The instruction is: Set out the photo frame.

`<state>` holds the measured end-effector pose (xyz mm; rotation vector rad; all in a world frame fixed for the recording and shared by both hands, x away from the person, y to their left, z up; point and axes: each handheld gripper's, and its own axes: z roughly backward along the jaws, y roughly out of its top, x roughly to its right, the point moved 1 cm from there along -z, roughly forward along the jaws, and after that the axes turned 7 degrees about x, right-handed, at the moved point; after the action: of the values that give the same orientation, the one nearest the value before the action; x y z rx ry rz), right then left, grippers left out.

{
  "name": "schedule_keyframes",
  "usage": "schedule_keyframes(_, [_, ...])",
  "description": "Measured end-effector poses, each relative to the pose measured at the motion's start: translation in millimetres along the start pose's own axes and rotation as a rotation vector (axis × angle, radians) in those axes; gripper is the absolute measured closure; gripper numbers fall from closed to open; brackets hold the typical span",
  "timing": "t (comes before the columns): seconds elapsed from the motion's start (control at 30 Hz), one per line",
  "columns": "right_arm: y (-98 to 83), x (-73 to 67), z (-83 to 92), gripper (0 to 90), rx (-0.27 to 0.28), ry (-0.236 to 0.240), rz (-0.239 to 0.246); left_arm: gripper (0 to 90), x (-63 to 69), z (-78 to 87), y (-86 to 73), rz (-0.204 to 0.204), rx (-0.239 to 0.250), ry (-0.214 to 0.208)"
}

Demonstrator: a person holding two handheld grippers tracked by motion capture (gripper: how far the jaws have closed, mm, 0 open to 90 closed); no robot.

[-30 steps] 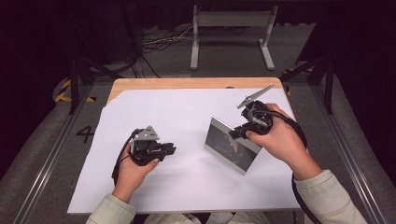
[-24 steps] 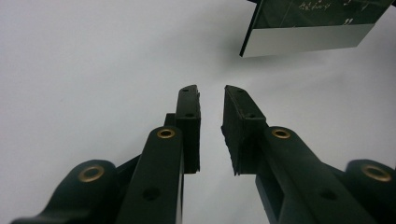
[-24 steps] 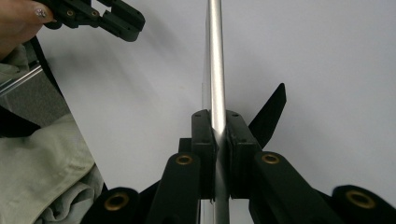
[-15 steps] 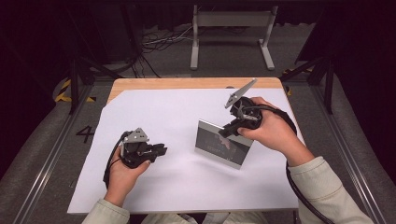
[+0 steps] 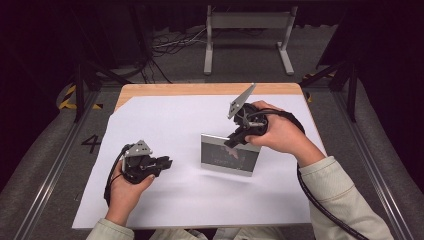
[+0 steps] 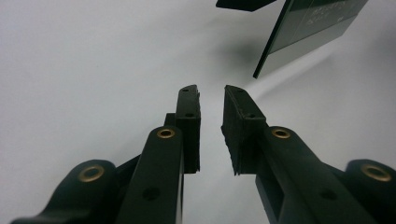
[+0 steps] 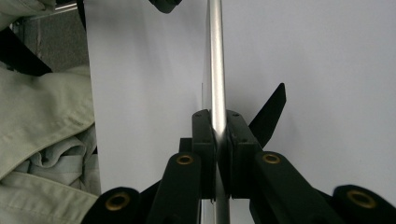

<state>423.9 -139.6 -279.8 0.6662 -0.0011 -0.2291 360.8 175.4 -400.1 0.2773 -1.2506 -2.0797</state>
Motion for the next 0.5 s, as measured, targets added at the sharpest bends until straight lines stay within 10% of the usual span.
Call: schedule_keyframes(0.5, [-2.9, 8.4, -12.3, 84.6, -0.054, 0.099, 0.119, 76.8, 1.1, -2.9, -0.2, -0.001, -0.006, -0.006])
